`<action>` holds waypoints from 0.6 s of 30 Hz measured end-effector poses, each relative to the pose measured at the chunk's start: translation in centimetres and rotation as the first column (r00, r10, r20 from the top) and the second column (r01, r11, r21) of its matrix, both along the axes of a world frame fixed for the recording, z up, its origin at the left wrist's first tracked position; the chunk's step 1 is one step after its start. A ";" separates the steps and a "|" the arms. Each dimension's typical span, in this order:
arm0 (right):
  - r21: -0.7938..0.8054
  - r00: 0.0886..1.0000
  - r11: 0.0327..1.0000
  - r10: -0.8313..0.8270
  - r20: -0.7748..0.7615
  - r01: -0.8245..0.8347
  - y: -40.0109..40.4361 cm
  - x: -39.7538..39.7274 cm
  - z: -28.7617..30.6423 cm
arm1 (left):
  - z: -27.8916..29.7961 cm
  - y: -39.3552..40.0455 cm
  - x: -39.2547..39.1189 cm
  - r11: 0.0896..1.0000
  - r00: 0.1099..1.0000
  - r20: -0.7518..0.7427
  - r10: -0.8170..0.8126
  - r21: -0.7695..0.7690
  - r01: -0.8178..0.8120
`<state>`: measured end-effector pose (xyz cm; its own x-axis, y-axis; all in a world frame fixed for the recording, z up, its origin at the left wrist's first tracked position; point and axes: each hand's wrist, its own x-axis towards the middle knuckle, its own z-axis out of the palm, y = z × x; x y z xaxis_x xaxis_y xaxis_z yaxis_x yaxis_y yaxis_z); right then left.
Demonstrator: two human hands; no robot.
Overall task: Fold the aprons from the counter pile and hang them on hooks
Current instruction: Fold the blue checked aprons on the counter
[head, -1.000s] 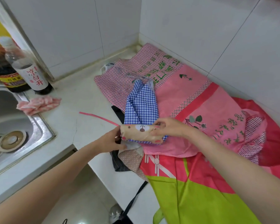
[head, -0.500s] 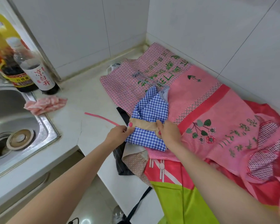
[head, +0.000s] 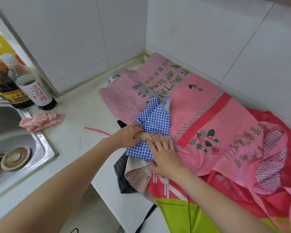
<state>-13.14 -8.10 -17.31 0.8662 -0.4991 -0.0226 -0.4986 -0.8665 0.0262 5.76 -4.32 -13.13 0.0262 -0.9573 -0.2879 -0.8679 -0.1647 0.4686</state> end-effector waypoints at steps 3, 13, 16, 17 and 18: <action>0.014 1.000 1.000 0.024 0.007 -0.024 -0.6 -0.1 -0.1 | 0.1 -1.5 0.7 0.990 0.989 0.057 -0.137 0.048 0.135; 0.853 0.936 0.388 -0.189 -0.296 0.348 -8.9 3.3 6.6 | 0.1 -6.0 3.3 0.909 0.890 -0.388 0.240 0.412 -0.066; 0.863 0.871 0.211 -0.296 -0.391 0.459 -10.8 5.0 7.5 | -0.1 -5.1 4.7 0.849 0.506 -0.718 0.479 0.524 -0.060; 0.863 0.847 0.158 -0.338 -0.409 0.480 -11.1 5.6 7.3 | -0.1 -5.0 5.5 0.845 0.428 -0.755 0.497 0.534 -0.039; 0.860 0.827 0.122 -0.370 -0.424 0.495 -11.3 5.6 7.2 | -0.1 -4.6 5.4 0.854 0.423 -0.765 0.485 0.518 -0.041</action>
<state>-7.50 -19.41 -10.08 0.4748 -0.3610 -0.8027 -0.8485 0.0545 -0.5264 11.20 -8.95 -13.26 -0.2098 -0.7510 -0.6261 0.0639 -0.6495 0.7577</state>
